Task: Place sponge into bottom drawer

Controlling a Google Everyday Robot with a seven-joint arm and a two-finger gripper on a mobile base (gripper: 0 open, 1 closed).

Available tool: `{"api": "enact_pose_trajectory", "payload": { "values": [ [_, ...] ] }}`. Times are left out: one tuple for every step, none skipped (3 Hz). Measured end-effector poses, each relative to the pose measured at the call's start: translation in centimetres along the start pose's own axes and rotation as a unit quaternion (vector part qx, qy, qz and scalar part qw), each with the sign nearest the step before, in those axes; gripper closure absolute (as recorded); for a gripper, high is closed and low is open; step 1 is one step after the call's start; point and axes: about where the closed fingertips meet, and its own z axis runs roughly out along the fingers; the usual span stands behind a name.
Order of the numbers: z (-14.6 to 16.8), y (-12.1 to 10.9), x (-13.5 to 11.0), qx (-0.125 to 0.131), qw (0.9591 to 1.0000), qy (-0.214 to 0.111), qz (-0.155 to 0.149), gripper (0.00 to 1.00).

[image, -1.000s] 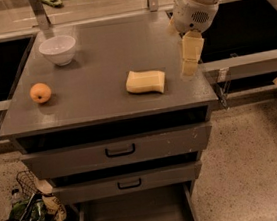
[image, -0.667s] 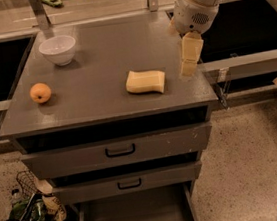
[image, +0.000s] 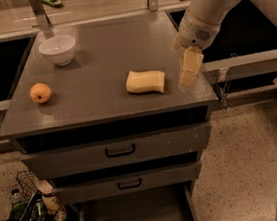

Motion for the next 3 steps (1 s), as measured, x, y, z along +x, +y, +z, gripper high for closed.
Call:
{"api": "enact_pose_trajectory", "payload": {
  "values": [
    [0.4,-0.3,-0.8,-0.004,0.9999,-0.012,-0.008,0.00],
    [1.2,-0.6,-2.5,-0.014,0.9994,-0.020,-0.026,0.00],
    [3.4,-0.3,-5.0,-0.031,0.9980,-0.014,-0.054,0.00]
  ]
}}
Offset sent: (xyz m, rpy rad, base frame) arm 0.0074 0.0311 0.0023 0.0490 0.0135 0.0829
